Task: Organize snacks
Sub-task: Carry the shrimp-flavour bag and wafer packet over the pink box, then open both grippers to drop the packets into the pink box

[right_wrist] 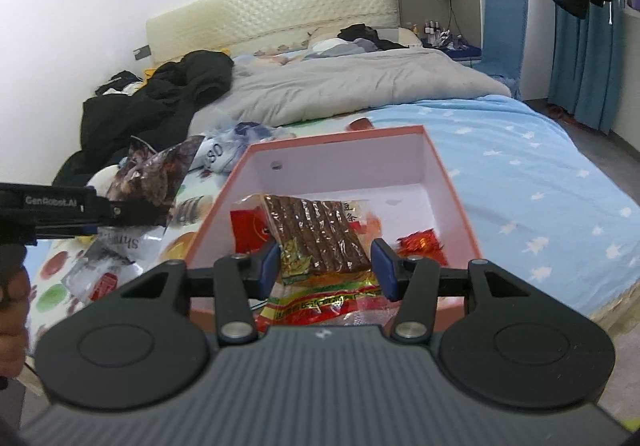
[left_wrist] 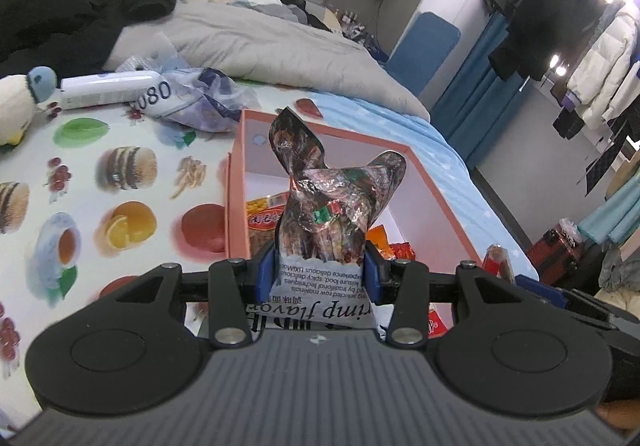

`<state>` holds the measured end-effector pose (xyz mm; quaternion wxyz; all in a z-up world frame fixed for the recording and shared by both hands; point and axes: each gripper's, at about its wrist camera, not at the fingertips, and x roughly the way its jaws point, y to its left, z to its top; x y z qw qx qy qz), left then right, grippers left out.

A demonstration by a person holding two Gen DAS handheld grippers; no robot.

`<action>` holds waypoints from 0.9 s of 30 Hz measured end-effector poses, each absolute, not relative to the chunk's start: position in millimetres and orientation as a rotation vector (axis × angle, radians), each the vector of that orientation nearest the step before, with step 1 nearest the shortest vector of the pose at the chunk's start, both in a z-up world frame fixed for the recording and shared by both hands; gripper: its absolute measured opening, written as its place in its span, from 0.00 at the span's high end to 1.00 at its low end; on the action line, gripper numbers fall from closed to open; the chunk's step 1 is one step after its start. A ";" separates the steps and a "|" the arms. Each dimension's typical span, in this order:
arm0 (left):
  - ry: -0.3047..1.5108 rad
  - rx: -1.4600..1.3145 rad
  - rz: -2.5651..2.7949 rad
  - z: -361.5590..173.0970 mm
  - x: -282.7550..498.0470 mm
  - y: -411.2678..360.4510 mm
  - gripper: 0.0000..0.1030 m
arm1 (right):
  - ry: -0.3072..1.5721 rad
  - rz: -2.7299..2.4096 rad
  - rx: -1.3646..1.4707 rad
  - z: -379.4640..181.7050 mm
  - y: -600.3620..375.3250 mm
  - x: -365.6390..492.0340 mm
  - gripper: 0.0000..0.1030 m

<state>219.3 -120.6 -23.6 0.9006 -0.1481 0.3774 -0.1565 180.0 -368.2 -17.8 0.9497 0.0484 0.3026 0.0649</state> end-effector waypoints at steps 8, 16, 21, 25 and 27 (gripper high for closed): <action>0.831 -0.317 -0.315 -53.6 275.8 -132.4 0.52 | 0.664 0.129 0.106 -38.3 -380.2 229.0 0.50; 0.893 -0.287 -0.356 -85.2 316.1 -153.8 0.52 | 0.745 0.124 0.114 -71.4 -382.2 271.7 0.49; 0.904 -0.276 -0.375 -96.3 327.1 -161.4 0.51 | 0.790 0.129 0.136 -85.3 -380.9 287.2 0.48; 0.882 -0.228 -0.381 -90.8 324.6 -164.5 0.35 | 0.822 0.104 0.159 -90.0 -381.3 291.5 0.41; 0.857 -0.225 -0.387 -83.6 317.9 -162.9 0.33 | 0.832 0.097 0.180 -90.1 -383.5 292.6 0.32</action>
